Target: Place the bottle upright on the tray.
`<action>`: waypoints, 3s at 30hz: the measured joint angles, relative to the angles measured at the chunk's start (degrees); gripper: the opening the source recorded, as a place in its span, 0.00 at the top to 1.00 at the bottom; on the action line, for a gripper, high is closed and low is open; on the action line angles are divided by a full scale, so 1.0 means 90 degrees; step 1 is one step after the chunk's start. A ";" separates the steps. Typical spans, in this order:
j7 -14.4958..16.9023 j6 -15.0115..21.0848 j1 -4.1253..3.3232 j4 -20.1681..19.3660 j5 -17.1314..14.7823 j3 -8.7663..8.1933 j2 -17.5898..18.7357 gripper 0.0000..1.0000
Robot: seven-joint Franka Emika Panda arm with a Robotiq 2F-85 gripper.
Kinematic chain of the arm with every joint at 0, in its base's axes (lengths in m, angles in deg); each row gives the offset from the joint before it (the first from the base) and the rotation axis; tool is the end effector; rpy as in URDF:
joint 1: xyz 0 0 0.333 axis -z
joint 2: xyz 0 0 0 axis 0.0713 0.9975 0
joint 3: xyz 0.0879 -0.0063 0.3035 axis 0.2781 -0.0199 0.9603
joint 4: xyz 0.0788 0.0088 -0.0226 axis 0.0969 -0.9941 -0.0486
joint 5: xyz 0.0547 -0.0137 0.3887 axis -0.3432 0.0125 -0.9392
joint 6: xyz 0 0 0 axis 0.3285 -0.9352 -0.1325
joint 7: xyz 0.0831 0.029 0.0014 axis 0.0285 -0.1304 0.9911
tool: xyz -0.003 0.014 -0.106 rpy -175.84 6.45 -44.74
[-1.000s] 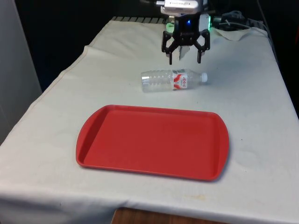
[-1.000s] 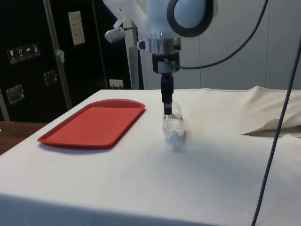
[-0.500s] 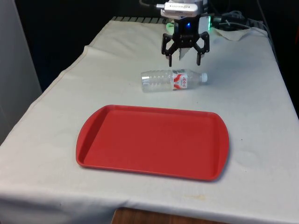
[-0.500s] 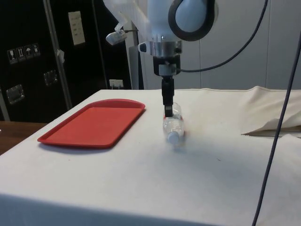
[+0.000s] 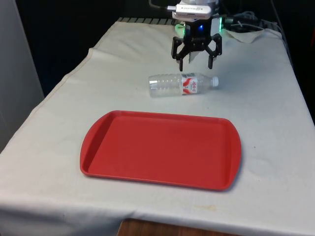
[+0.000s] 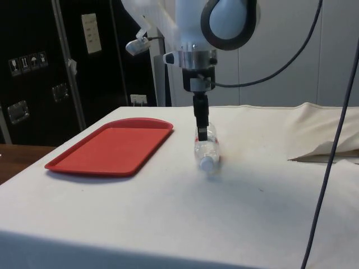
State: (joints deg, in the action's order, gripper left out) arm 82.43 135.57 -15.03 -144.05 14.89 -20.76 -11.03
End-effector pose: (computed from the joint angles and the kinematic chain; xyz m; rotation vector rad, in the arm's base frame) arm 0.4494 0.0007 0.2319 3.0747 0.5078 0.0512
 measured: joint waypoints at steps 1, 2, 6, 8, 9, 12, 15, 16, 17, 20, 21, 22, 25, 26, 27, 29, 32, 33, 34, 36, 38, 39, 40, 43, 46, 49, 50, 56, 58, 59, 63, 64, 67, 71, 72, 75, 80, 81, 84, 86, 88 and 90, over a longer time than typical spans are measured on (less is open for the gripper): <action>0.0051 0.0000 0.0000 0.0000 0.0000 0.0000 0.0006 0.00; 0.0102 0.0000 0.0000 0.0000 0.0000 0.0000 0.0013 0.00; 0.0255 0.0000 0.0000 0.0000 0.0000 0.0000 0.0019 0.00; 0.0306 0.0000 0.0000 0.0000 0.0000 0.0000 0.0025 0.00; 0.0414 0.0000 0.0000 0.0000 0.0000 0.0000 0.0025 0.00; 0.0528 0.0000 0.0000 0.0000 0.0000 0.0000 0.0025 0.00; 0.0567 0.0000 0.0000 0.0000 0.0000 0.0000 0.0025 0.00; 0.0573 0.0000 0.0000 0.0000 0.0000 0.0000 0.0025 0.00; 0.0573 0.0000 0.0000 0.0000 0.0000 0.0000 0.0025 0.00; 0.0573 0.0000 0.0000 0.0000 0.0000 0.0000 0.0025 0.00; 0.0573 0.0000 0.0000 0.0000 0.0000 0.0000 0.0025 0.00; 0.0573 0.0000 0.0000 0.0000 0.0000 0.0000 0.0025 0.00; 0.0592 0.0000 0.0000 0.0000 0.0000 0.0000 0.0025 0.00; 0.0611 0.0000 0.0000 0.0000 0.0000 0.0000 0.0025 0.00; 0.0637 0.0000 0.0000 0.0000 0.0000 0.0000 0.0025 0.00; 0.0694 0.0000 0.0000 0.0000 0.0000 0.0000 0.0025 0.00; 0.0809 0.0006 0.0000 0.0000 0.0000 0.0000 0.0025 0.00; 0.0853 0.0006 0.0000 0.0000 0.0000 0.0000 0.0025 0.00; 0.0898 0.0013 0.0000 0.0000 0.0000 0.0000 0.0025 0.00; 0.0980 0.0019 0.0000 0.0000 0.0000 0.0000 0.0025 0.00; 0.1019 0.0025 0.0000 0.0000 0.0000 0.0000 0.0025 0.00; 0.1019 0.0025 0.0000 0.0000 0.0000 0.0000 0.0025 0.00; 0.1101 0.0038 0.0000 0.0000 0.0000 0.0000 0.0025 0.00; 0.1216 0.0051 0.0000 0.0000 0.0000 0.0000 0.0025 0.00; 0.1343 0.0057 0.0000 -0.0006 0.0000 0.0000 0.0025 0.00; 0.1458 0.0070 0.0000 -0.0013 -0.0006 0.0000 0.0032 0.00; 0.1496 0.0076 0.0000 -0.0013 -0.0006 0.0000 0.0032 0.00; 0.1719 0.0159 0.0000 -0.0019 -0.0006 0.0000 0.0089 0.00; 0.1795 0.0172 0.0000 -0.0019 -0.0006 0.0000 0.0102 0.00; 0.1833 0.0172 0.0000 -0.0019 -0.0006 0.0000 0.0108 0.00; 0.2031 0.0172 0.0000 -0.0019 -0.0006 0.0000 0.0121 0.00; 0.2069 0.0178 0.0000 -0.0019 -0.0006 0.0000 0.0127 0.00; 0.2133 0.0191 0.0000 -0.0019 -0.0006 0.0000 0.0140 0.00; 0.2222 0.0197 0.0013 -0.0013 -0.0006 -0.0006 0.0140 0.00; 0.2241 0.0197 0.0013 -0.0013 -0.0006 -0.0006 0.0134 0.00; 0.2273 0.0197 0.0013 -0.0013 -0.0006 -0.0006 0.0121 0.00; 0.2381 0.0197 0.0013 -0.0025 -0.0006 -0.0013 0.0064 0.00; 0.2400 0.0197 0.0013 -0.0025 -0.0006 -0.0013 0.0064 0.00; 0.2445 0.0197 0.0013 -0.0025 -0.0006 -0.0013 0.0057 0.00; 0.2534 0.0197 0.0019 -0.0019 -0.0013 -0.0019 0.0045 0.00; 0.2597 0.0197 0.0019 -0.0019 -0.0013 -0.0025 0.0038 0.00; 0.2667 0.0197 0.0019 -0.0025 -0.0013 -0.0032 0.0032 0.00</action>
State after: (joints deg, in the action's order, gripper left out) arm 106.43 137.35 -14.86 -144.28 14.78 -21.05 -10.75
